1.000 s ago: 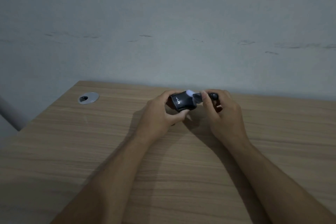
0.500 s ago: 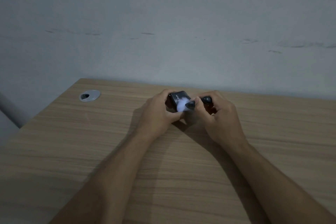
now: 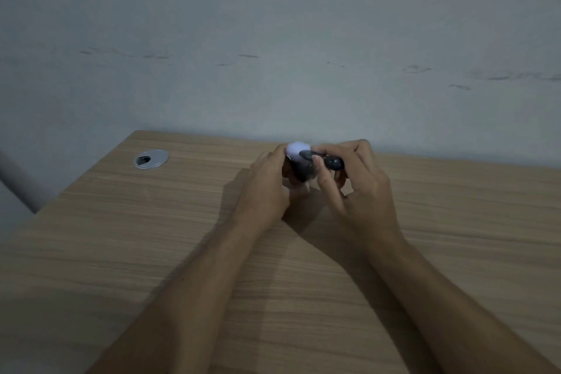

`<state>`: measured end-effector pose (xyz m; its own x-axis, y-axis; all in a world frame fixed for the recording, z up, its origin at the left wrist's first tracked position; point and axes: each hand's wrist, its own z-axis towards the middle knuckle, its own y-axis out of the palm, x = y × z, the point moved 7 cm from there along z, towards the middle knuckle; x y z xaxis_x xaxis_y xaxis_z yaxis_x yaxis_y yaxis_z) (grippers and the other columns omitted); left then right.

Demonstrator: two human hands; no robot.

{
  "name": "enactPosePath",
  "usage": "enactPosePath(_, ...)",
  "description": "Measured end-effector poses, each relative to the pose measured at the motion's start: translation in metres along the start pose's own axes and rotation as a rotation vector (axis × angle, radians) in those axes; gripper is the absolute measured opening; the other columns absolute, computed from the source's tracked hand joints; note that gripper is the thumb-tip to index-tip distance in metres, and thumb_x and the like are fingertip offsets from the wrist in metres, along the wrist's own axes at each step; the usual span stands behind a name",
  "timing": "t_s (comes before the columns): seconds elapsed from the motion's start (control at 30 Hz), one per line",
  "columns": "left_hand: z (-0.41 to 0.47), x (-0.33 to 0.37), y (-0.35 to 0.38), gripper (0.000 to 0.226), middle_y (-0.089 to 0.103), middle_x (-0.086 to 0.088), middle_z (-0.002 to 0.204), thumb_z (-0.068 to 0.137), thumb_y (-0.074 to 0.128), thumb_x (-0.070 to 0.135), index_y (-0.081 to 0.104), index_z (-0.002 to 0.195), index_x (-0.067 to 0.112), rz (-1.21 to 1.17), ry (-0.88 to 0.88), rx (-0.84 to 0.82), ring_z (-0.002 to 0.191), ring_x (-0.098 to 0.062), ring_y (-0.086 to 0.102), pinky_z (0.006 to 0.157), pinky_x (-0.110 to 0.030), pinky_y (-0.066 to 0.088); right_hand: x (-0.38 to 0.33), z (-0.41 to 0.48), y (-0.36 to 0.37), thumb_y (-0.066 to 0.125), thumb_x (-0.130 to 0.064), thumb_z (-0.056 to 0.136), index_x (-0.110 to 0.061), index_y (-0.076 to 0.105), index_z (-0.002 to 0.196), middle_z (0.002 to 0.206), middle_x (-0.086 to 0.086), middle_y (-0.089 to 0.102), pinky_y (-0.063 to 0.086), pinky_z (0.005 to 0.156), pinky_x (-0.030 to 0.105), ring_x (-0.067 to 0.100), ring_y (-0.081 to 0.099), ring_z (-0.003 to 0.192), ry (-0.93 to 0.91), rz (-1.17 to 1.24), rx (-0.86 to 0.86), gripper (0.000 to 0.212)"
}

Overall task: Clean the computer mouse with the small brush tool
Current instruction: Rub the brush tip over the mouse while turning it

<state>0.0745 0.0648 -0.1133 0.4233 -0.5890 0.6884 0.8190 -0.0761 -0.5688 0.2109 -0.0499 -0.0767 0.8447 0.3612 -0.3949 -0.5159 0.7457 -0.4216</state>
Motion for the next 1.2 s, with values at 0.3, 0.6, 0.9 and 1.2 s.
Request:
enactPosePath(0.3,-0.003,-0.001,-0.001,0.058,0.079,0.015,0.119,0.083,0.095,0.028,0.072,0.137,0.026,-0.163,-0.049,-0.006,0.105,-0.002,0.075,0.086,-0.020,0.062,0.007,-0.002,0.000,0.072,-0.013,0.103,-0.005,0.079,0.112,0.104,0.004,0.066,0.042,0.079,0.006,-0.013,0.056,0.084,0.033,0.026,-0.012,0.014)
enactPosePath(0.6,0.000,-0.019,0.000,0.044,0.088,0.006,0.103,0.083,0.097,0.030,0.079,0.124,0.026,-0.440,-0.225,0.052,0.091,-0.007,0.082,0.081,-0.025,0.063,0.041,-0.001,-0.018,0.068,-0.023,0.105,-0.012,0.080,0.114,0.102,0.005,0.065,0.048,0.071,0.023,0.019,0.058,0.068,0.223,-0.004,0.095,0.018)
enactPosePath(0.9,0.002,-0.029,0.007,0.052,0.088,-0.005,0.088,0.065,0.095,0.050,0.085,0.109,0.022,-0.549,-0.285,0.026,0.077,-0.013,0.079,0.081,-0.044,0.064,0.015,-0.001,-0.002,0.073,-0.020,0.105,-0.009,0.079,0.125,0.108,0.006,0.064,0.044,0.079,0.007,-0.013,0.055,0.083,0.044,-0.003,0.000,0.023)
enactPosePath(1.2,0.003,-0.037,0.007,0.054,0.087,-0.008,0.086,0.062,0.097,0.053,0.085,0.103,0.020,-0.534,-0.317,0.041,0.077,-0.020,0.079,0.083,-0.054,0.066,0.008,-0.001,0.002,0.074,-0.020,0.105,-0.010,0.079,0.130,0.106,0.007,0.064,0.042,0.079,0.006,-0.008,0.053,0.086,-0.027,-0.042,-0.026,0.027)
